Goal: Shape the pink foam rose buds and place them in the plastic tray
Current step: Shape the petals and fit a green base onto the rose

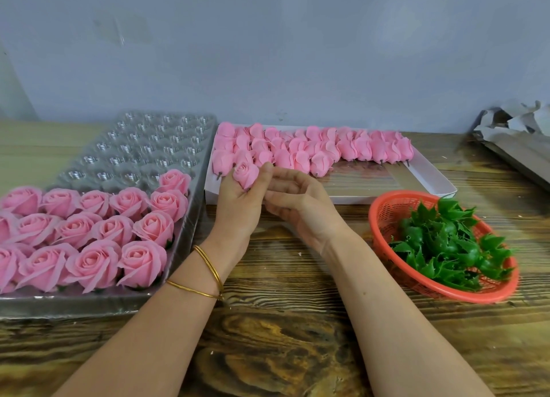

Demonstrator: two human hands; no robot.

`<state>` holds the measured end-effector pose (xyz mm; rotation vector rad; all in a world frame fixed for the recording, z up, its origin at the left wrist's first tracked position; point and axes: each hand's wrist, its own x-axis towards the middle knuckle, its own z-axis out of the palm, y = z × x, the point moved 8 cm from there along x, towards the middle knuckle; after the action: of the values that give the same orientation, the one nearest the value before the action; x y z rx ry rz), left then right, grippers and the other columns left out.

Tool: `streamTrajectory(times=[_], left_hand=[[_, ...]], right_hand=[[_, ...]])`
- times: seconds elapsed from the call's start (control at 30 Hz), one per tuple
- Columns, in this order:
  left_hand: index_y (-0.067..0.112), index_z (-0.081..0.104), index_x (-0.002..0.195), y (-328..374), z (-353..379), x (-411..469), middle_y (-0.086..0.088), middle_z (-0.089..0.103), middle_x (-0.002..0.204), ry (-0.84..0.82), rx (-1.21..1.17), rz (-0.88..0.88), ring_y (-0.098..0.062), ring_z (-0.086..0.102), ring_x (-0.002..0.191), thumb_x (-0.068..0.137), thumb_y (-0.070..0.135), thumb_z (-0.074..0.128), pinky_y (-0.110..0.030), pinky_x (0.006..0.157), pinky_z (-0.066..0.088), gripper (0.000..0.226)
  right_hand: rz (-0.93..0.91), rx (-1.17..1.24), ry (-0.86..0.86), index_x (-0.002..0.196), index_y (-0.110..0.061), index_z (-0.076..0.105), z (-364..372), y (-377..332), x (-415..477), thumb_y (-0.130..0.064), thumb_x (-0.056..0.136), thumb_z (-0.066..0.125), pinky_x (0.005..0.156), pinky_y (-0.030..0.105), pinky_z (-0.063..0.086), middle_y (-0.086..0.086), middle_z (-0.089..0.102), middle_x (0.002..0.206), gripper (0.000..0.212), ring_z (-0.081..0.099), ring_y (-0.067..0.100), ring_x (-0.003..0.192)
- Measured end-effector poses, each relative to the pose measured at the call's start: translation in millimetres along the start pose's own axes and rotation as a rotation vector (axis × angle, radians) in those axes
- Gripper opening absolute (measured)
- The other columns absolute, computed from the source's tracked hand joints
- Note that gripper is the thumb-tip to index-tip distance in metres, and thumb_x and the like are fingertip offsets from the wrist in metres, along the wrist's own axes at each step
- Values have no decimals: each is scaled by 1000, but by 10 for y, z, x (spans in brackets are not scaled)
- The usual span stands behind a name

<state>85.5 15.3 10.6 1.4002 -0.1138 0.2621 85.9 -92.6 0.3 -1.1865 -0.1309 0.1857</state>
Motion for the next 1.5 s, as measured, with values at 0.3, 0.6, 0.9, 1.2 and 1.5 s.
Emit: streamTrajectory(times=[0.3, 0.6, 0.9, 1.2, 1.5], left_hand=[[5, 64, 115, -15, 89, -47, -12, 69, 113, -19, -230, -146, -24, 66, 108, 75, 38, 66, -35, 87, 56, 53], [8, 60, 102, -48, 127, -37, -1, 66, 90, -89, -289, -158, -13, 64, 96, 81, 22, 66, -26, 79, 52, 26], [0, 55, 125, -44, 143, -62, -14, 66, 117, -53, -304, -200, -21, 63, 113, 90, 7, 61, -34, 95, 51, 37], [12, 62, 103, -35, 156, -86, -10, 63, 100, -92, -237, -204, -23, 61, 100, 90, 10, 62, -33, 85, 53, 14], [30, 53, 125, -55, 91, -52, -16, 50, 136, -31, -190, -155, -25, 54, 123, 77, 19, 73, -44, 100, 49, 53]], right_hand=[[118, 68, -111, 107, 1, 63, 175, 77, -82, 12, 92, 49, 96, 34, 47, 15, 62, 95, 23, 60, 23, 93], [133, 163, -147, 134, 7, 49, 230, 54, -83, 10, 94, 42, 94, 31, 51, 21, 57, 122, 41, 56, 28, 111], [105, 169, -157, 105, -2, 63, 228, 49, -90, 10, 93, 45, 76, 22, 56, 12, 63, 97, 24, 63, 17, 85], [99, 161, -170, 110, -4, 62, 218, 47, -79, 14, 92, 44, 78, 25, 57, 13, 63, 100, 31, 64, 18, 88], [53, 77, -125, 107, 2, 60, 208, 46, -72, 17, 92, 44, 87, 33, 55, 23, 54, 105, 27, 58, 31, 97]])
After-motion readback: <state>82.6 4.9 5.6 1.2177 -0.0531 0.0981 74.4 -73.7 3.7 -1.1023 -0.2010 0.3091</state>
